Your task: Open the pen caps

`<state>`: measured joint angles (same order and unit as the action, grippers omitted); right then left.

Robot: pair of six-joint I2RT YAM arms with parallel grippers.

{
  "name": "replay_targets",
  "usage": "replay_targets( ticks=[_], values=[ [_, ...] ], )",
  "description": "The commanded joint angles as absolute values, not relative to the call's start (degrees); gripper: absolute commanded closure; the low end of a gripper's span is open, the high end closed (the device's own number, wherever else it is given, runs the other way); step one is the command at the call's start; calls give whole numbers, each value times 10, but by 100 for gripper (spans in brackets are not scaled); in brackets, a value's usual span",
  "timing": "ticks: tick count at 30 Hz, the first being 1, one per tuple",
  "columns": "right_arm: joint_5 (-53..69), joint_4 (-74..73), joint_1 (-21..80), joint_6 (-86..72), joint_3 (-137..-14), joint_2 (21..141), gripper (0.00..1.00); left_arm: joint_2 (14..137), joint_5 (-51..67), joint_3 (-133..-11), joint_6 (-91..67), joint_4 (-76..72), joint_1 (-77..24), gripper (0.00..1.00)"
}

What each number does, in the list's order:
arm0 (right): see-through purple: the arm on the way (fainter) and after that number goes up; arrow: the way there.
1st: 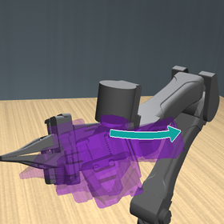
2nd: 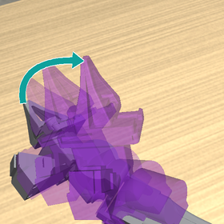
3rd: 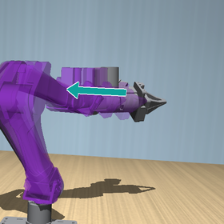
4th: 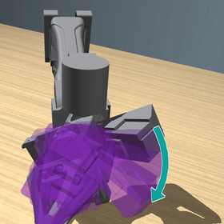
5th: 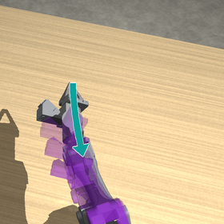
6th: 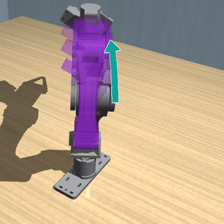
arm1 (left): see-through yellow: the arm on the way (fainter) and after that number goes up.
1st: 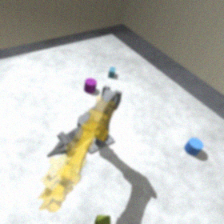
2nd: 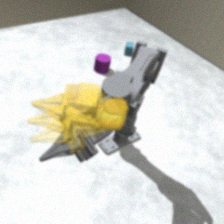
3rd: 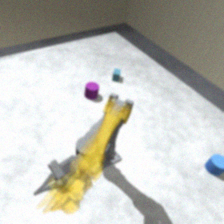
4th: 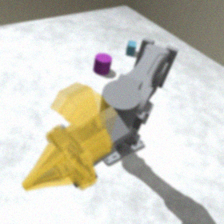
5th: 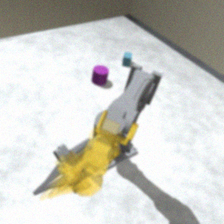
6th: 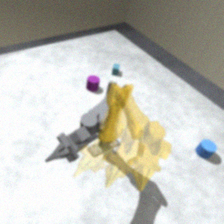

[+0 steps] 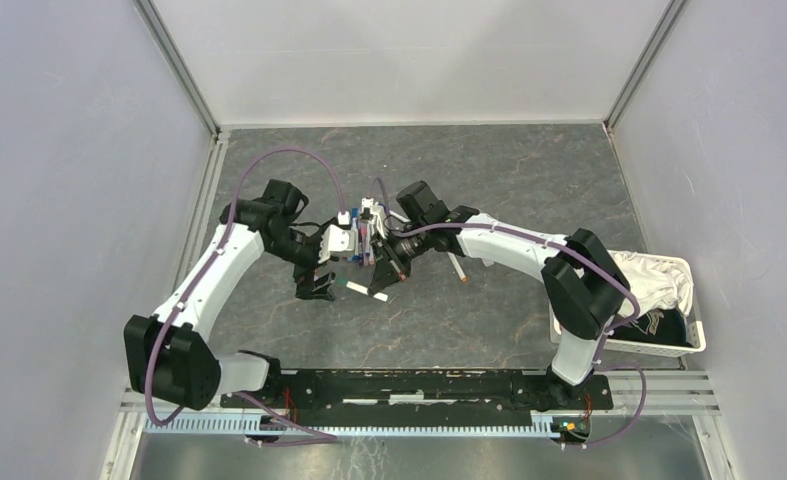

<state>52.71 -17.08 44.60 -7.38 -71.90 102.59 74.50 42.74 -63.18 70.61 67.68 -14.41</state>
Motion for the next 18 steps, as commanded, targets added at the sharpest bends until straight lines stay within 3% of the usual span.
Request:
replay_targets(
  ticks=[1, 3, 10, 15, 18],
  values=[
    [574, -158, 450, -74, -739, 1038, 100, 724, 436, -619, 758, 678, -161, 2],
    [579, -154, 451, -81, -742, 1039, 100, 721, 435, -614, 759, 676, -169, 7],
    [587, -146, 451, -92, -748, 1043, 100, 717, 419, -596, 751, 664, -192, 37],
    [591, -130, 453, -108, -744, 1046, 100, 709, 422, -587, 734, 639, -203, 40],
    [592, -130, 454, -110, -746, 1049, 100, 707, 416, -585, 726, 627, -213, 49]
  ],
)
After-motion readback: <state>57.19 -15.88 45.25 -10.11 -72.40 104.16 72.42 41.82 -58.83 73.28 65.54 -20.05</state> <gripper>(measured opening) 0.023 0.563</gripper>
